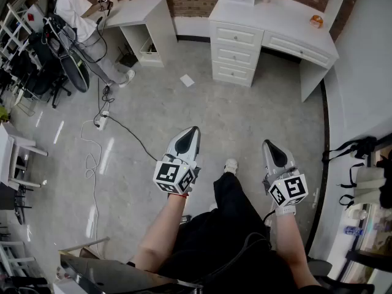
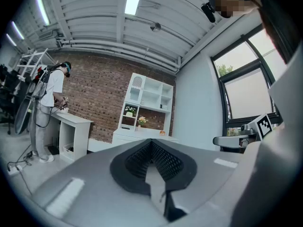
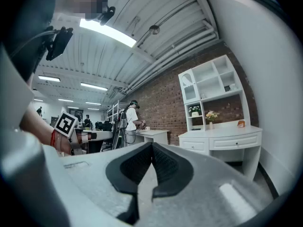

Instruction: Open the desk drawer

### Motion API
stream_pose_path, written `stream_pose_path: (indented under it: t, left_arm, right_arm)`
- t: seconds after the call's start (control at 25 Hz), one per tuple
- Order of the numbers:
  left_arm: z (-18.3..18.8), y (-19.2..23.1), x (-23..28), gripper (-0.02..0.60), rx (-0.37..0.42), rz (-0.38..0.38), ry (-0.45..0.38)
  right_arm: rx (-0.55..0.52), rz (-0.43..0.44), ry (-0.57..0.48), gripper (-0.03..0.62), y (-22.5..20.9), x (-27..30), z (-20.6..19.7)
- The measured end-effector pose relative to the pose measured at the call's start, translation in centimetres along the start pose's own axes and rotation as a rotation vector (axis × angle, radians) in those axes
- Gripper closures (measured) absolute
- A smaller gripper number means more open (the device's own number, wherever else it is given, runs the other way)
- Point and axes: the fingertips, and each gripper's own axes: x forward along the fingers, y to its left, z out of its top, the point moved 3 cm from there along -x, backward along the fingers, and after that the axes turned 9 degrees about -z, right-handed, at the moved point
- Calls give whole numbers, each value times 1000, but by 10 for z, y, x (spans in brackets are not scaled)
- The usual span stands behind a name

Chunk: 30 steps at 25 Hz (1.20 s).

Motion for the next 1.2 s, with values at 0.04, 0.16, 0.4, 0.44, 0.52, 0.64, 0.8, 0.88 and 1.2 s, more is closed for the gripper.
stream_pose_path:
  t: [0.04, 0.16, 0.4, 0.44, 0.52, 0.64, 0.8, 0.88, 1.2]
  left_arm:
    - [0, 2, 4, 580, 4, 1, 3]
    - [-3, 10, 13, 580, 12, 2, 21]
    - [-11, 38, 45, 580, 4, 2, 47]
    - [-11, 44, 52, 580, 5, 3, 49]
    - [-10, 57, 69, 580, -3, 6, 53]
    - [-8, 70, 94, 580, -15, -1, 64]
    - [-1, 85, 130, 580, -3, -20, 76]
    - [0, 95, 149, 580, -11, -14, 78]
    - [5, 121, 226, 580, -10, -42, 103]
  right_arm:
    - [2, -1, 5, 592, -3, 4, -2]
    - [11, -9, 18, 592, -12, 18, -8]
    - [5, -8, 36, 593, -31, 52, -11]
    - [5, -10, 42, 592, -35, 59, -13]
    - [1, -14, 45, 593, -45, 76, -13]
    - [-2, -13, 55, 592, -59, 101, -9]
    - [19, 0, 55, 592, -75, 134, -6]
    - [24, 6, 58, 592, -86, 148, -4]
    - [53, -26, 65, 592, -139, 204, 1]
